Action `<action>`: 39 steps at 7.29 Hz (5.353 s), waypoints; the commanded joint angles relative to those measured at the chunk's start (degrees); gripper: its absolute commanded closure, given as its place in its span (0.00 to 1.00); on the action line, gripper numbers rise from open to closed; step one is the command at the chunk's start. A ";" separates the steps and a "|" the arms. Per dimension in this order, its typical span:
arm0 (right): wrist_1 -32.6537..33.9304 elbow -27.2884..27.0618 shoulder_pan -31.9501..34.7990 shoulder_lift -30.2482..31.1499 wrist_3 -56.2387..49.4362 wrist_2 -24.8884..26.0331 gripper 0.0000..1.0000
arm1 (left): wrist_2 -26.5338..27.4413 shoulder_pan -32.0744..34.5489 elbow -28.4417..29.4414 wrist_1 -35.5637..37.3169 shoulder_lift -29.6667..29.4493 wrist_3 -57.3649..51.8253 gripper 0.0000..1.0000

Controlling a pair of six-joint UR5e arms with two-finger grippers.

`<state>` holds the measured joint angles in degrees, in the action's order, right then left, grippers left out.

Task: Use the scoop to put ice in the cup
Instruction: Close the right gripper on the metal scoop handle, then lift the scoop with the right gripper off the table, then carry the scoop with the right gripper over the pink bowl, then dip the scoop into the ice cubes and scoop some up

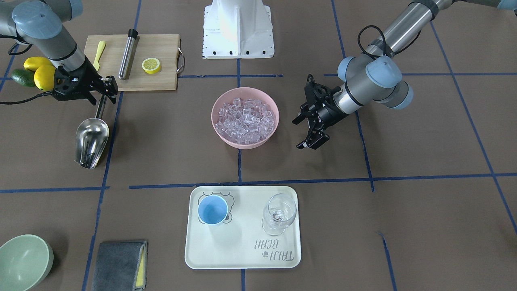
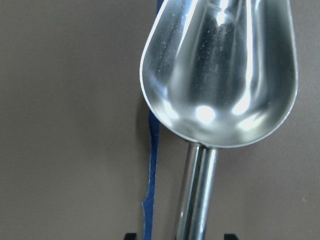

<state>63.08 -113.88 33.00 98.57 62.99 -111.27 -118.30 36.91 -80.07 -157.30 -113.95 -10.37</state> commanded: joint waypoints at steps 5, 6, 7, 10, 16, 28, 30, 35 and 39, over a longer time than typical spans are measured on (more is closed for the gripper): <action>0.90 -3.88 0.47 0.75 -1.20 0.80 1.00 | 0.00 0.00 0.00 -0.02 0.04 0.00 0.01; 1.95 -5.29 1.18 0.75 -3.73 0.79 1.00 | 0.00 0.00 0.00 0.07 0.04 0.00 0.01; 3.70 -5.65 3.19 0.22 -7.76 0.27 1.00 | 0.00 -0.44 0.00 0.50 -0.13 0.17 0.01; 17.72 -9.24 3.91 -8.35 -14.64 -1.22 1.00 | -0.09 -2.89 0.00 0.59 -0.22 5.27 0.01; 51.94 -13.47 -0.91 -35.71 -26.07 -1.05 1.00 | -0.18 -4.13 0.09 0.07 -2.51 5.98 0.01; 88.87 -2.50 -8.22 -58.40 -46.20 3.08 1.00 | -0.09 -5.01 0.53 -0.28 -2.42 5.89 0.01; 90.46 0.66 -8.48 -60.33 -46.20 3.08 1.00 | -0.09 -5.01 0.53 -0.46 -2.42 5.89 0.01; 89.60 9.98 -11.56 -64.82 -46.03 6.68 1.00 | -0.09 -5.01 0.44 -1.08 -2.42 5.89 0.01; 80.46 15.88 -11.30 -64.38 -46.03 8.08 1.00 | -0.09 -5.01 0.44 -1.08 -2.42 5.89 0.01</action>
<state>145.63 -98.96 21.59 33.97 16.96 -103.89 -118.39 31.90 -79.63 -158.38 -116.37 -4.48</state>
